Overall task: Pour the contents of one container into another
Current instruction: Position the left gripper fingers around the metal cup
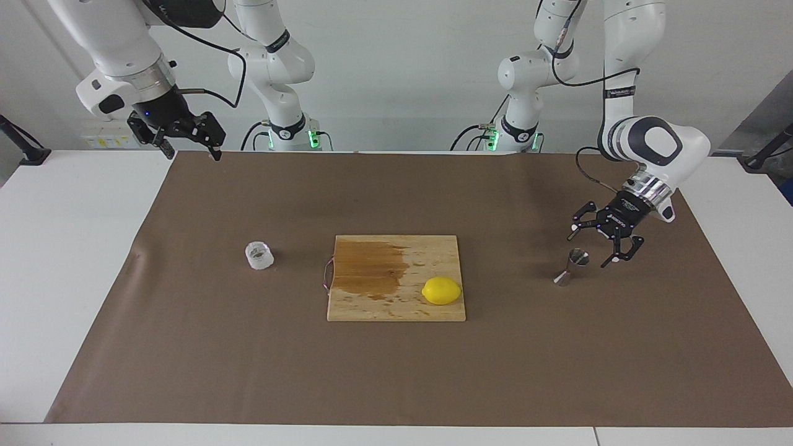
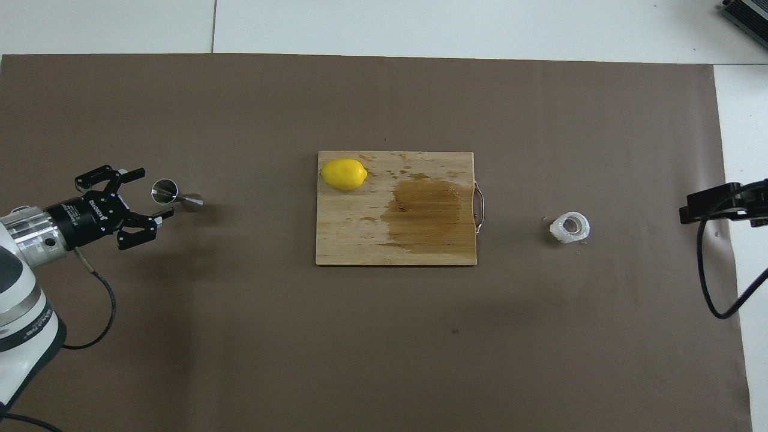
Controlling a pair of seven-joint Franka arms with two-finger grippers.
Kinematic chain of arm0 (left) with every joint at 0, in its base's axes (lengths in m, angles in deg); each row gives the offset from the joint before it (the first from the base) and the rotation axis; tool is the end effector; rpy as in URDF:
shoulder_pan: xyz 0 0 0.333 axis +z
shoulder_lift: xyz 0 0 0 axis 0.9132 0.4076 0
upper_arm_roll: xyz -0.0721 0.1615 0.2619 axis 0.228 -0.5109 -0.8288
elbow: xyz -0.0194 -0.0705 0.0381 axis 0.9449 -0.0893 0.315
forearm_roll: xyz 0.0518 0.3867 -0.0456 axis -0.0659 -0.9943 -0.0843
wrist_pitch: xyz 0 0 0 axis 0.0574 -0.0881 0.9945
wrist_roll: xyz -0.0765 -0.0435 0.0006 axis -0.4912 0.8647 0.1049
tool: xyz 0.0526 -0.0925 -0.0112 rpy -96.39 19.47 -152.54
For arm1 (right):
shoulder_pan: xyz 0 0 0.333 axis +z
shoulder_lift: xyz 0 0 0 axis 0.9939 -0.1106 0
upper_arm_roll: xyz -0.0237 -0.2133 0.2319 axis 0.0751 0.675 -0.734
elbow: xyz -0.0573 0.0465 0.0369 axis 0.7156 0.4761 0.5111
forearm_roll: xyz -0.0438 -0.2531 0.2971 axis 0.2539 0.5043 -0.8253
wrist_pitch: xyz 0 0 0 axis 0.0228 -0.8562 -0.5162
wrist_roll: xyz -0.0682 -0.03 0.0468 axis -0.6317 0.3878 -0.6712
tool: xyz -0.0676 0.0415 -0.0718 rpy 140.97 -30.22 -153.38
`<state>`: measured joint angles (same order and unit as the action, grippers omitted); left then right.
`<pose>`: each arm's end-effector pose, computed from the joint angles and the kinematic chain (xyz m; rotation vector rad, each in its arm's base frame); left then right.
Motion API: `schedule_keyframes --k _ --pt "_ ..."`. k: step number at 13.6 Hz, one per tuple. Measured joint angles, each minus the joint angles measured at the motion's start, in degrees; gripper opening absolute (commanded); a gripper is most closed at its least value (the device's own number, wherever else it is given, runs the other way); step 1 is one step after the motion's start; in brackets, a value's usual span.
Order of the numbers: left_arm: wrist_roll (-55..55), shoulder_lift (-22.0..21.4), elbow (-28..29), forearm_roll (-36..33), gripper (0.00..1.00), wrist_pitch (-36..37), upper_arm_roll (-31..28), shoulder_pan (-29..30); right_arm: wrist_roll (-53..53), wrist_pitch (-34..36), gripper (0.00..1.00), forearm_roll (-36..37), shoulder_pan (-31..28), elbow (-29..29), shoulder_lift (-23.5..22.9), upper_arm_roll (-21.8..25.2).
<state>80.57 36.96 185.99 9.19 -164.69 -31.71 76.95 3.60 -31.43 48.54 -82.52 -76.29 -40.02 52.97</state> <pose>0.5287 0.0569 0.3446 1.0216 1.9862 -0.5396 0.5300 -0.0281 0.6319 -3.1248 0.0953 0.0910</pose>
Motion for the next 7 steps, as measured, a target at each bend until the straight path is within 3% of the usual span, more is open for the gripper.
schedule_keyframes --k 7 --pt "0.1 0.2 0.7 1.2 1.0 -1.3 0.1 -0.7 0.0 0.0 1.0 0.0 0.0 0.0 0.0 0.0"
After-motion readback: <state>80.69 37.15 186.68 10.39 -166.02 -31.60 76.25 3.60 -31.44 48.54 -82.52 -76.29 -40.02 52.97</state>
